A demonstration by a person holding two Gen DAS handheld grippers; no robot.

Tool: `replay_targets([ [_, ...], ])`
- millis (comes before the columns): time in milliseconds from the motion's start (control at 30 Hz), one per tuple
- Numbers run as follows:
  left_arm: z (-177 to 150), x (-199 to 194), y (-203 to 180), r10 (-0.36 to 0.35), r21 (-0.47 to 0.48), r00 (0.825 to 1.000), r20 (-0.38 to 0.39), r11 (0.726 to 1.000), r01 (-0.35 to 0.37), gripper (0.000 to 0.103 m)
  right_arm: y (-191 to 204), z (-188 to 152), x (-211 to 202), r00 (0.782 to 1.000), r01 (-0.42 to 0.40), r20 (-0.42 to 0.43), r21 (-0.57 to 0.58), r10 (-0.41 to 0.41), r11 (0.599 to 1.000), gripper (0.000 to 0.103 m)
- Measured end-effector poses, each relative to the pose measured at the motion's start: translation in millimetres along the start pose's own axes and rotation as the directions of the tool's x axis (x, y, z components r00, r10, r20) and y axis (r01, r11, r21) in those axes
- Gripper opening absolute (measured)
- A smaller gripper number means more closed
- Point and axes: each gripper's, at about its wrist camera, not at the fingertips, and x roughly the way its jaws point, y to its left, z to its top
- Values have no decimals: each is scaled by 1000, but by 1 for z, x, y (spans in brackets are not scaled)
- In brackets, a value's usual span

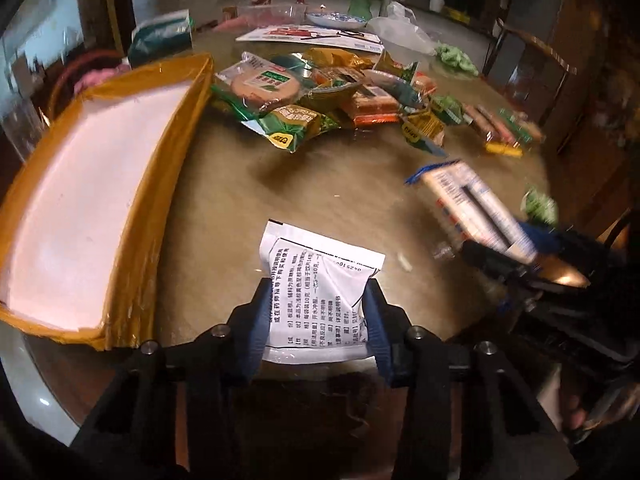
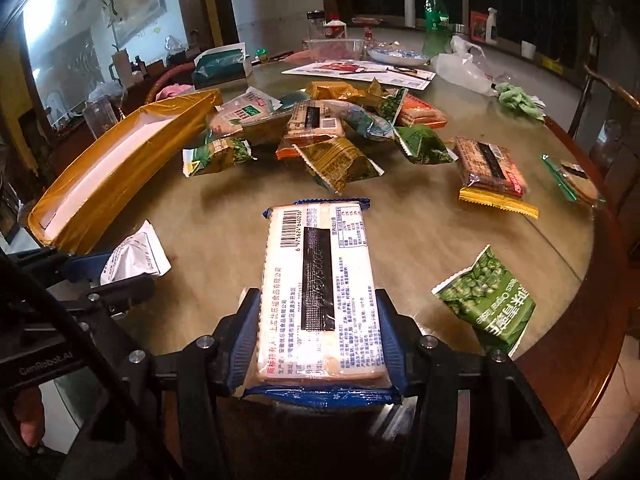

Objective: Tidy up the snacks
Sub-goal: 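Carry the wafer pack and white sachet into the orange tray and release both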

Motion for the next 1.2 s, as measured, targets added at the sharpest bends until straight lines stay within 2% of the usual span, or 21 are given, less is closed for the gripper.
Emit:
replay_targets([
  [100,0,-14,2,-21,-12,999,43,1000,22,46,3,1,-2,997,-75,-4,7,75,997,54],
  [200,2,-34,13,-74,-59,994,78,995,79,46,11,2,-8,993,-116,36,25,115,993,54],
  [267,7,-57,30,-97,-103,986,134,988,111,46,22,6,-13,986,-154,63,16,152,988,54],
  [367,17,-82,67,-34,-178,978,204,982,71,46,49,23,-25,968,-215,123,-44,219,976,54],
  [433,21,-90,97,22,-238,974,227,971,34,46,70,36,-25,958,-247,128,-76,255,966,54],
  [533,27,-92,145,127,-328,963,236,944,-44,46,109,59,-13,939,-317,96,-132,330,939,54],
  [667,29,-78,199,167,-436,965,203,898,-64,46,172,84,18,920,-375,31,-216,391,901,54],
  [733,29,-69,219,195,-468,966,171,879,-95,46,196,92,37,924,-377,-21,-220,382,900,54],
  [833,28,-56,233,205,-472,970,133,873,-120,46,225,103,64,927,-375,-77,-232,368,897,54],
  [933,27,-44,236,208,-468,974,93,872,-141,46,244,97,83,949,-313,-127,-268,289,911,54],
  [1000,26,-39,233,216,-447,974,66,879,-165,46,249,84,87,953,-295,-158,-295,258,909,54],
  [1100,21,-31,219,204,-395,978,38,902,-173,46,251,69,80,971,-224,-160,-352,177,909,54],
  [1200,20,-22,208,205,-368,979,2,910,-189,47,242,62,75,964,-243,-183,-330,191,912,54],
])
